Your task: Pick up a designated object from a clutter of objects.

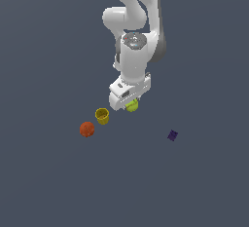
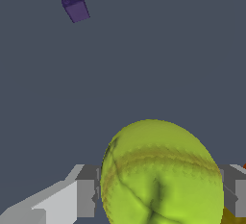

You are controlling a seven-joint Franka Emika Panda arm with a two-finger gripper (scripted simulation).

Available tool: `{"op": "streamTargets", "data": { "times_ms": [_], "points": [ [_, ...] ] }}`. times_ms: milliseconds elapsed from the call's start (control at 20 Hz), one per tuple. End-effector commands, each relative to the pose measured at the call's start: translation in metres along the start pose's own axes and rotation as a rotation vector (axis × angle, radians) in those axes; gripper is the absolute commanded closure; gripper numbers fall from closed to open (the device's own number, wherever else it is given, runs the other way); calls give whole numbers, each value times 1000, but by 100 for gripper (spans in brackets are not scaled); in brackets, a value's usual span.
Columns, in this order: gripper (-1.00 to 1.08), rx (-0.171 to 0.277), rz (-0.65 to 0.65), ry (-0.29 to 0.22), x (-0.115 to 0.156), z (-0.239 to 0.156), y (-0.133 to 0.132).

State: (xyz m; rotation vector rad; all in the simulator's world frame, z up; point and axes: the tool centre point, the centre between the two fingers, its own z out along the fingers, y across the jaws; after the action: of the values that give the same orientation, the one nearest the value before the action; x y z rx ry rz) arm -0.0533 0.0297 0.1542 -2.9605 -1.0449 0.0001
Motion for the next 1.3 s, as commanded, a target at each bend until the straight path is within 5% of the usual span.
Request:
{"op": "streamTargets", "data": {
  "times_ms": [0,1250],
  "points": [
    [108,1,0,2,-14,-24,17],
    [108,-2,0,0,-127,-223,175]
  ]
}}
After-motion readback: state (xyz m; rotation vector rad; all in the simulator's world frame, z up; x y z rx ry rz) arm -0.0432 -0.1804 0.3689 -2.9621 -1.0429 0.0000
